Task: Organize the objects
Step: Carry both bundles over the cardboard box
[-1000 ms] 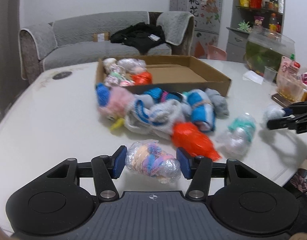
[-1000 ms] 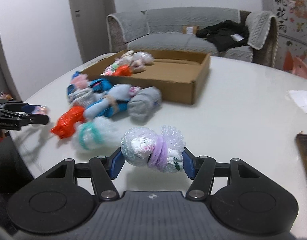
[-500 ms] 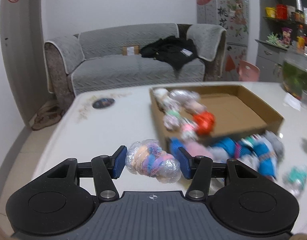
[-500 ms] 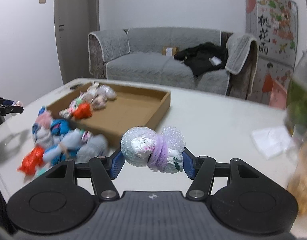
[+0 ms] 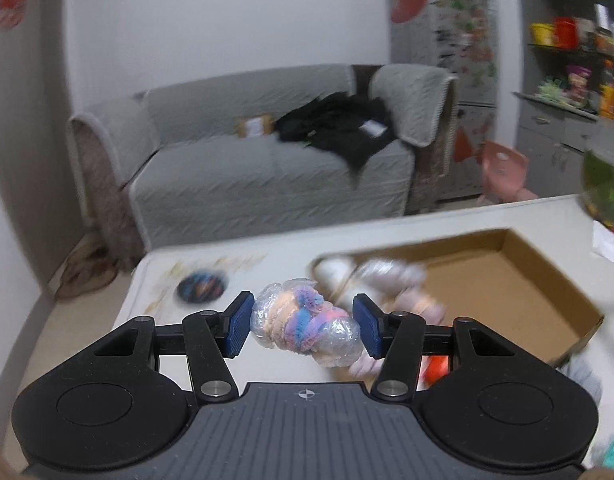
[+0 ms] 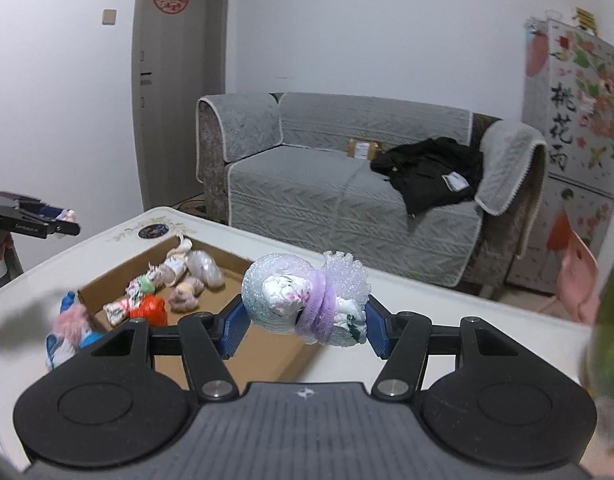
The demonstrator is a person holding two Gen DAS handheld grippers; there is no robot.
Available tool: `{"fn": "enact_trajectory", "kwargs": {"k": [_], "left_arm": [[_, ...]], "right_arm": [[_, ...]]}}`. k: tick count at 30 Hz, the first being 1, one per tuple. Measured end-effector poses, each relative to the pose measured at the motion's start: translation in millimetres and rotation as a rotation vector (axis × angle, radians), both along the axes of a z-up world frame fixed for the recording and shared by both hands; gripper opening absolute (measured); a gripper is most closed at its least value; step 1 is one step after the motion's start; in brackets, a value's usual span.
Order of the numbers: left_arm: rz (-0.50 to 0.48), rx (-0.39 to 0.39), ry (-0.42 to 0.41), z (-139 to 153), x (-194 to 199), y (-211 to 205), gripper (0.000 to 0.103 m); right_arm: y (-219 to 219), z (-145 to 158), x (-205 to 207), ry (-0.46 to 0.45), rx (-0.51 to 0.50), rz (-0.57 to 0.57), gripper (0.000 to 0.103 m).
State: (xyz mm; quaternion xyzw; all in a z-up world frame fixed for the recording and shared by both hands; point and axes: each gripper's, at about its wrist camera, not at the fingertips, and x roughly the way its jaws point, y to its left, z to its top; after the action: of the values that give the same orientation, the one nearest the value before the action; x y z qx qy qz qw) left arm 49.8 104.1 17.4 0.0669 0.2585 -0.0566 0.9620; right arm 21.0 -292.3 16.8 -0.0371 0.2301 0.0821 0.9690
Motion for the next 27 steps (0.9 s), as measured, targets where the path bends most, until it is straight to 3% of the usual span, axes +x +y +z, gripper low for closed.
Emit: {"fn": "enact_trajectory", "kwargs": {"k": [6,13,27], "left_arm": [[-0.149,0.039,-0.003,10.0,48.4,-73.8,0.06],[-0.241,0.009,0.059,-13.3,93.9,-131.6,0.06],[-0.247,0.039,0.19,-78.1,157.2,-157.5,0.061]], "right_arm": [[20.3,4.5,44.1,0.017,-0.057,0.076,0.056],[38.9,-10.3,94.2,0.08,-0.083,0.142,0.056],[52.8,-60.1,150.3,0.233,-0.136,0.165,0.056]]}}
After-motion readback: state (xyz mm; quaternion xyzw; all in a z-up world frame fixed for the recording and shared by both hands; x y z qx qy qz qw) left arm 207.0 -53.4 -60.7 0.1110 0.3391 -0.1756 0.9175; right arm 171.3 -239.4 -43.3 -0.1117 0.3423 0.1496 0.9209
